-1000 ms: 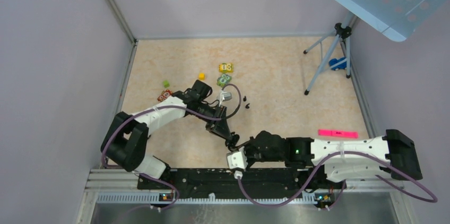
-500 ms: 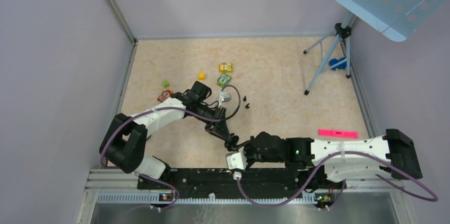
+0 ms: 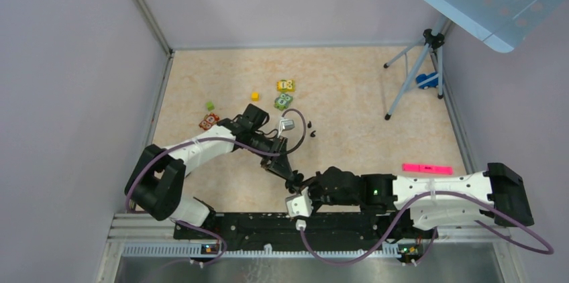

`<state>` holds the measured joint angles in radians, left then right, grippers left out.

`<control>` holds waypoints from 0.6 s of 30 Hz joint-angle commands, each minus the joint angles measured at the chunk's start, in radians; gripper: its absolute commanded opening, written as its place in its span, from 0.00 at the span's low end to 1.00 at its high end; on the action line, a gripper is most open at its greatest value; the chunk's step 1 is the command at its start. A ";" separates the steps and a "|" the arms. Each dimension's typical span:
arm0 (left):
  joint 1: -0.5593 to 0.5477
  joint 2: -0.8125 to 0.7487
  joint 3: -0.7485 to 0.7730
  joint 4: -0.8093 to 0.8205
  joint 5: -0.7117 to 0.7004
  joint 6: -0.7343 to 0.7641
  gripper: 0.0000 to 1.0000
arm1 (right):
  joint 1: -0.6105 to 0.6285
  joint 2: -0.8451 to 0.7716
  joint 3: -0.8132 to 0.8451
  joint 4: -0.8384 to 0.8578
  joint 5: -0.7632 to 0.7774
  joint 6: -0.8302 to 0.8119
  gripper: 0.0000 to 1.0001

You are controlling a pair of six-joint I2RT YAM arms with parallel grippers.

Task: Insert the wireless bluetooth earbuds into the charging case
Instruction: Insert the left earbud into the left side groove of the charging case.

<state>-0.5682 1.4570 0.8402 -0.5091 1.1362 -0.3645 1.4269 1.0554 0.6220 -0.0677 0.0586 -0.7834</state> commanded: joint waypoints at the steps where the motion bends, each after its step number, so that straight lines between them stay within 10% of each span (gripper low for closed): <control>1: -0.021 -0.012 0.028 0.007 0.052 0.007 0.00 | 0.015 0.004 0.024 0.021 -0.019 -0.031 0.00; 18: -0.034 -0.019 0.070 -0.006 0.036 -0.003 0.00 | 0.030 0.034 0.025 -0.084 -0.054 -0.024 0.00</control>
<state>-0.5945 1.4574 0.8539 -0.5251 1.1126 -0.3641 1.4338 1.0595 0.6231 -0.0940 0.0341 -0.8116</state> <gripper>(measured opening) 0.301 0.020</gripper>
